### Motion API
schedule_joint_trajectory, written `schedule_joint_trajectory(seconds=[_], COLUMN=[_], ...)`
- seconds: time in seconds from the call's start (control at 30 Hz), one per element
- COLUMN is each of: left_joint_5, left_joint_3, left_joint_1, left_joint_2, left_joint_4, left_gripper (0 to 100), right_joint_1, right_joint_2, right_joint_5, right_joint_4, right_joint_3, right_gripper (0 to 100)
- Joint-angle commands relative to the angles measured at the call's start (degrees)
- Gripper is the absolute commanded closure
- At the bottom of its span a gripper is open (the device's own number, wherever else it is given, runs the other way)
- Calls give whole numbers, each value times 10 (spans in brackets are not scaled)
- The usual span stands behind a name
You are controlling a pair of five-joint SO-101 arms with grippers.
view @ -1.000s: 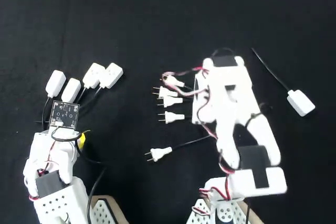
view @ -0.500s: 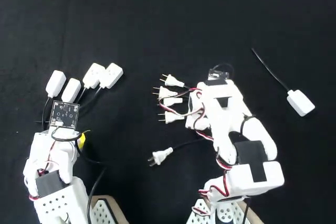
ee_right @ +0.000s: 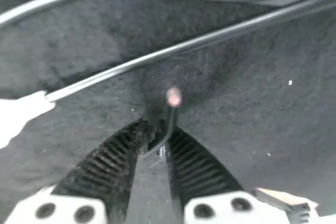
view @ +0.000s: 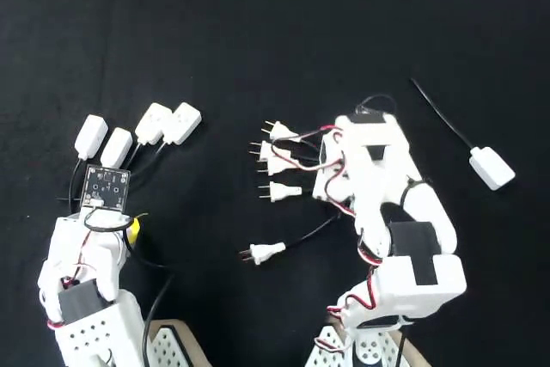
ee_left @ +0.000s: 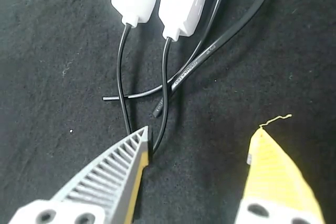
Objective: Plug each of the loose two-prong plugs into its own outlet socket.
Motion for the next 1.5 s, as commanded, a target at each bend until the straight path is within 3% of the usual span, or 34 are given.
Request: schedule_joint_trajectory(seconds=[0.0, 0.4, 0.63, 0.87, 1.0, 1.23, 1.47], left_joint_5=[-3, -3, -3, -3, -3, -3, -3], left_joint_3=[10, 10, 10, 10, 10, 10, 10], left_joint_1=[8, 8, 8, 8, 8, 8, 8], left_joint_2=[2, 2, 2, 2, 2, 2, 2], left_joint_4=[4, 4, 4, 4, 4, 4, 4], left_gripper=[701, 701, 701, 701, 701, 701, 701], right_joint_1=[11, 25, 25, 25, 23, -83, -147], right_joint_2=[-7, 5, 87, 114, 58, -26, 12], right_joint_5=[11, 12, 108, 141, 135, 124, 69], right_joint_4=[66, 92, 62, 96, 160, 219, 95], right_joint_3=[-69, -289, -351, -383, -399, -289, -139], right_gripper=[987, 987, 985, 764, 804, 836, 836])
